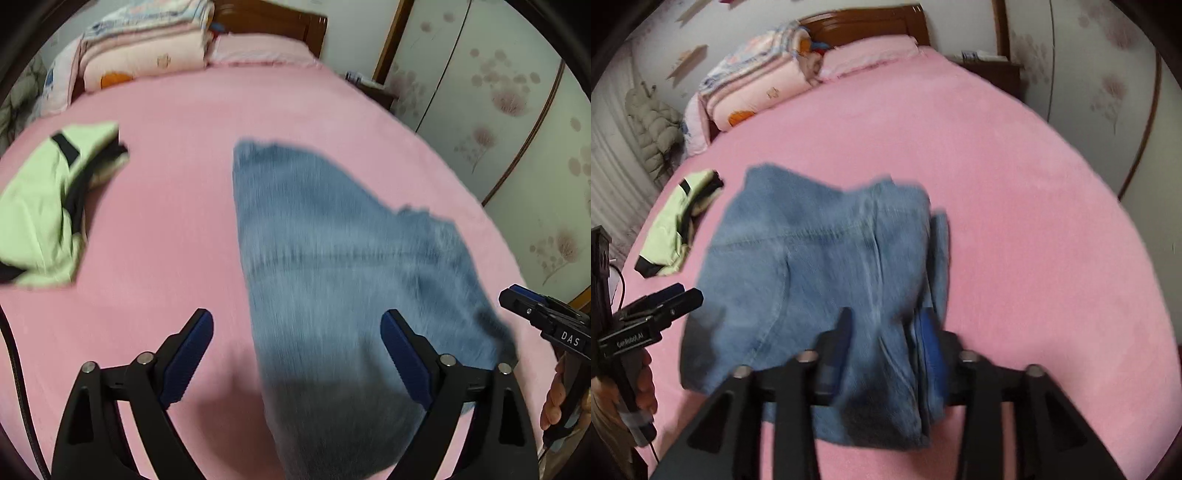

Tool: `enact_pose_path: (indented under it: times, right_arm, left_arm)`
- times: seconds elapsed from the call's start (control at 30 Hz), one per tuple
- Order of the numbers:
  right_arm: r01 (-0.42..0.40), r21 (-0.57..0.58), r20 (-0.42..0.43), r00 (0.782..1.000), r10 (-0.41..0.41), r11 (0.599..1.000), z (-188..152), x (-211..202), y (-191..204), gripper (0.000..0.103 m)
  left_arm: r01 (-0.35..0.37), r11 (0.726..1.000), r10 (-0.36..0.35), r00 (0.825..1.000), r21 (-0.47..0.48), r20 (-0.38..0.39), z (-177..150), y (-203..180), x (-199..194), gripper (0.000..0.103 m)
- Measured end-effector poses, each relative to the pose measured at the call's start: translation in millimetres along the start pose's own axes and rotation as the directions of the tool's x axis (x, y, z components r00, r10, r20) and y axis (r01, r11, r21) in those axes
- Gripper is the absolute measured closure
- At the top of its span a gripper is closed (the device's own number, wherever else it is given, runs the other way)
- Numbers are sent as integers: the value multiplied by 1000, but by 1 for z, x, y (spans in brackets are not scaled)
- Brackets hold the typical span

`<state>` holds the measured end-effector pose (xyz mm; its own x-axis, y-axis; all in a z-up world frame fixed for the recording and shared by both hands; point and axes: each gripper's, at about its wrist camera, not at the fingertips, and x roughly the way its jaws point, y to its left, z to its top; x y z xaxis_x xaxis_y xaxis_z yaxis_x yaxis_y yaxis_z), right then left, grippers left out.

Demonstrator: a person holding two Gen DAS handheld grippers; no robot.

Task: Fold large clothes

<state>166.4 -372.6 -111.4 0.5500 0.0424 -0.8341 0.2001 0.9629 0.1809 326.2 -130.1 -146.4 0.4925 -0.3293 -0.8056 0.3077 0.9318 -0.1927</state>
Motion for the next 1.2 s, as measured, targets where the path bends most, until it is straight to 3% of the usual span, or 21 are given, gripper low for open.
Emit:
enact_pose_path:
  times: [0.07, 0.23, 0.33, 0.4, 0.43, 0.5, 0.57, 0.63, 0.67, 0.7, 0.8, 0.87, 1.03, 1.07, 1.1, 1.2]
  right_arm:
    - [20, -16, 30, 999, -19, 1000, 18, 0, 4, 44]
    - [69, -32, 20, 997, -68, 997, 59, 33, 6, 44]
    - [90, -58, 35, 996, -88, 994, 75, 50, 11, 45]
    - [66, -88, 55, 997, -62, 994, 79, 55, 21, 54]
    - [55, -103, 54, 997, -49, 993, 81, 57, 27, 57]
    - [23, -141, 23, 1000, -20, 990, 83, 69, 41, 75]
    - [7, -162, -22, 1000, -11, 987, 84, 83, 49, 80]
    - [56, -171, -62, 996, -67, 984, 81, 100, 47, 84]
    - [109, -174, -74, 990, -123, 979, 80, 109, 41, 97]
    - [133, -160, -85, 985, -148, 978, 79, 114, 32, 103]
    - [87, -84, -88, 992, -94, 993, 76, 114, 9, 103]
    - [183, -98, -58, 980, -189, 978, 73, 113, 4, 103]
    - [122, -6, -64, 990, -122, 993, 67, 108, -24, 103]
    - [133, -18, -59, 989, -134, 991, 67, 106, -21, 103]
    - [148, -36, -56, 987, -150, 988, 67, 103, -18, 103]
    - [168, -65, -47, 984, -172, 984, 67, 93, -9, 101]
  left_arm:
    - [-17, 1000, 17, 1000, -4, 25, 18, 4, 0, 11]
    - [-56, 998, 57, 998, -32, 39, 55, 13, 22, 11]
    - [-39, 999, 40, 996, -20, 74, 68, 6, 30, 23]
    - [-21, 1000, 20, 996, 4, 83, 71, -4, 35, 37]
    - [0, 1000, -2, 997, 25, 79, 73, -12, 40, 39]
    - [15, 999, -18, 998, 50, 57, 73, -23, 52, 49]
    - [9, 998, -10, 1000, 66, 22, 72, -31, 66, 52]
    - [-41, 996, 40, 999, 82, 16, 70, -32, 78, 54]
    - [-69, 994, 68, 998, 86, 12, 68, -31, 83, 54]
    - [-63, 995, 63, 998, 73, 5, 67, -28, 86, 54]
    - [-21, 1000, 21, 1000, 23, 4, 67, -17, 87, 58]
    - [-10, 1000, 9, 1000, 19, 4, 66, -14, 87, 58]
    - [-28, 998, 27, 1000, 61, 8, 65, -16, 87, 56]
    - [-35, 997, 34, 999, 68, 5, 64, -18, 87, 50]
    - [-41, 997, 41, 999, 72, -2, 64, -18, 86, 37]
    - [-88, 994, 89, 996, 65, -10, 63, -20, 79, 21]
